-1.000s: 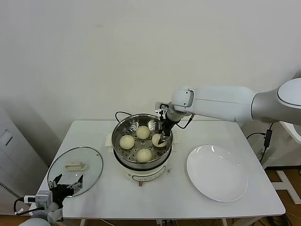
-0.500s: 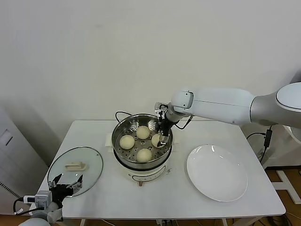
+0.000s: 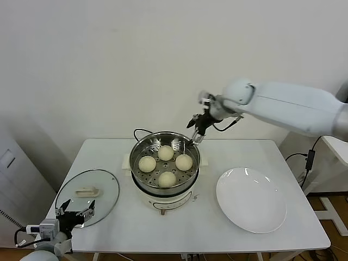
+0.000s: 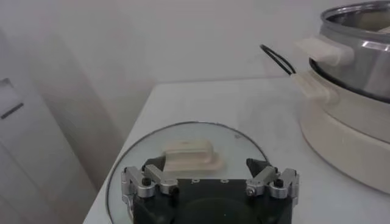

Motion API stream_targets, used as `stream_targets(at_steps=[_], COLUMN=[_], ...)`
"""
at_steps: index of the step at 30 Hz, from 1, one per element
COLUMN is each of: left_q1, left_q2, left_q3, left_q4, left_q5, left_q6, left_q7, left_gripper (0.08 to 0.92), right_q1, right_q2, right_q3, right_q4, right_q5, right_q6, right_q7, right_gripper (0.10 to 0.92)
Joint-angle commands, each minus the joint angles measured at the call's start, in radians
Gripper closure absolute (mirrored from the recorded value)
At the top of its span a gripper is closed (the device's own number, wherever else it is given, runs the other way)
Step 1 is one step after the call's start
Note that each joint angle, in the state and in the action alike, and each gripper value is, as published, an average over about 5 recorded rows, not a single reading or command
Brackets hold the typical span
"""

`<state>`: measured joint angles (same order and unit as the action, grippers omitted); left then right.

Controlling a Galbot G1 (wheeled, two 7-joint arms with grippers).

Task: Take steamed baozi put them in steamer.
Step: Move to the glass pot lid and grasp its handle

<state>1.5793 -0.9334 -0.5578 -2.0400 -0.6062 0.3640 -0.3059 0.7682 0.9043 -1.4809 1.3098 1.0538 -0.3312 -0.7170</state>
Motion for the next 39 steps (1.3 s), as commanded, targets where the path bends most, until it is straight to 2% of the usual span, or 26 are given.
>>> stream_targets(at_steps=[1, 4, 8, 12, 18, 26, 32, 39], left_q1=[-0.027, -0.036, -0.039, -0.038, -0.034, -0.036, -0.016, -0.009], left_q2=[-0.002, 0.001, 0.003, 0.003, 0.008, 0.017, 0.018, 0.001], left_q3=[0.000, 0.002, 0.000, -0.005, -0.006, -0.007, -0.009, -0.025], left_q4=[-0.005, -0.007, -0.017, -0.027, -0.041, -0.019, 0.084, 0.239], left_q5=[0.004, 0.008, 0.011, 0.013, 0.028, 0.159, 0.629, 1.158], left_q6=[0.003, 0.001, -0.003, -0.006, -0.014, -0.052, -0.173, -0.341], left_q7=[0.001, 0.002, 0.004, 0.003, 0.006, 0.020, 0.064, 0.144], left_gripper=[0.177, 0.177, 0.177, 0.177, 0.177, 0.177, 0.177, 0.177], right_q1=[-0.294, -0.594, -1.096, -1.509, -1.864, -2.059, -2.152, -2.192], right_q2=[-0.456, -0.517, -0.506, -0.419, -0.197, 0.087, 0.258, 0.368], right_q3=[0.432, 0.752, 1.227, 1.617, 1.973, 2.175, 2.229, 2.233], right_q4=[0.221, 0.269, 0.308, 0.346, 0.375, 0.381, 0.395, 0.400], right_q5=[0.038, 0.030, -0.012, -0.091, -0.274, -0.484, -0.581, -0.616], right_q6=[0.133, 0.206, 0.302, 0.361, 0.425, 0.463, 0.470, 0.471], right_q7=[0.294, 0.420, 0.545, 0.632, 0.688, 0.696, 0.626, 0.568], right_gripper=[0.203, 0.203, 0.203, 0.203, 0.203, 0.203, 0.203, 0.203])
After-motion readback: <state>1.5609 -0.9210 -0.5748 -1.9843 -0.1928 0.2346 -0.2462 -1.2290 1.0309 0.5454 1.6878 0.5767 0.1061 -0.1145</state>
